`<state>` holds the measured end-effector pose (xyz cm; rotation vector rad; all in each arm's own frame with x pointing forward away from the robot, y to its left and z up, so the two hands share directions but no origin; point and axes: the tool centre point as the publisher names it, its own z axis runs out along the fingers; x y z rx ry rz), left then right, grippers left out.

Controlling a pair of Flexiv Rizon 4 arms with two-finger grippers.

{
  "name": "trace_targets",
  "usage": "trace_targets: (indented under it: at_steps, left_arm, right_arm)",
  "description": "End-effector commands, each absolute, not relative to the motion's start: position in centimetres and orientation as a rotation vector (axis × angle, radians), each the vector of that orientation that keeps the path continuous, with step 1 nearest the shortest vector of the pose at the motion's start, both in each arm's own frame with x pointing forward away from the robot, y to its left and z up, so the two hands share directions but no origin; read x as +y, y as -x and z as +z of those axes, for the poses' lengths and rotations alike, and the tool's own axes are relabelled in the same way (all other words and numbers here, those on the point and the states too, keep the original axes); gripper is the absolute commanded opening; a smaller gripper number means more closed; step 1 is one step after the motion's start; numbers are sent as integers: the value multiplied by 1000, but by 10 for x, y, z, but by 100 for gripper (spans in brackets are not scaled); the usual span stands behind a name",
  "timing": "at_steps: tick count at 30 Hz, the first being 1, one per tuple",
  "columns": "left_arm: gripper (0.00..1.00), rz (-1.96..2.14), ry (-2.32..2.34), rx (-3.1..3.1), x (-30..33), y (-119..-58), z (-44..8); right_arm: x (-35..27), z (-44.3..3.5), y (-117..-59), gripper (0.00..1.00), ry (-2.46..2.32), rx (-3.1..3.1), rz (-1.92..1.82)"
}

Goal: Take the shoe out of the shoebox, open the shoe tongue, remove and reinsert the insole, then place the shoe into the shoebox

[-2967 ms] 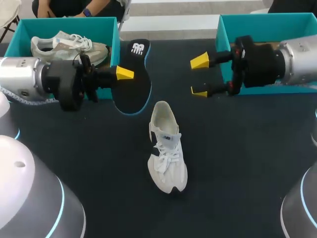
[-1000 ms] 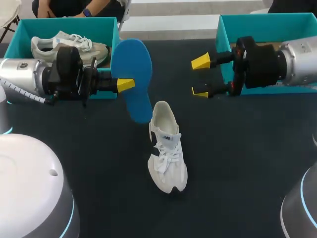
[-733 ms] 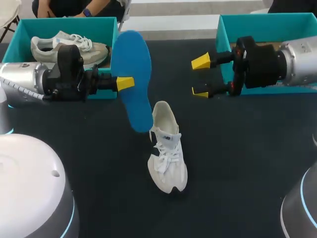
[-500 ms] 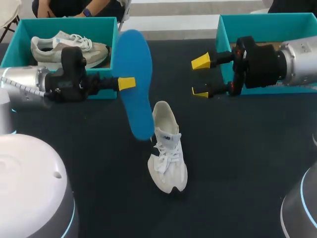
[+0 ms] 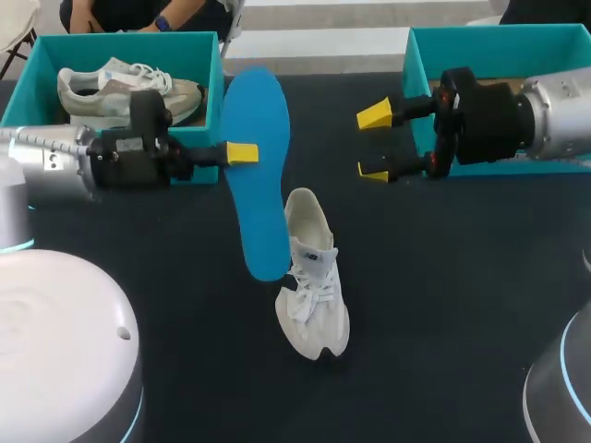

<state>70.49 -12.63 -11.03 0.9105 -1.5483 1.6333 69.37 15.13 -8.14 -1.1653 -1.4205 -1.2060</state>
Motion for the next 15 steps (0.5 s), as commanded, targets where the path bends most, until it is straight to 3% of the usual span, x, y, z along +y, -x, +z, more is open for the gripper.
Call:
trace_targets:
  at_steps: [1, 15]
  left_arm:
    - [0, 1121, -1237, -1047, -129, -707, -118]
    - [0, 1036, -1263, -893, -132, -711, -137]
  right_arm:
    - [153, -82, -693, 100, 1169, -1422, -1204]
    - [153, -82, -693, 100, 1169, -1422, -1204]
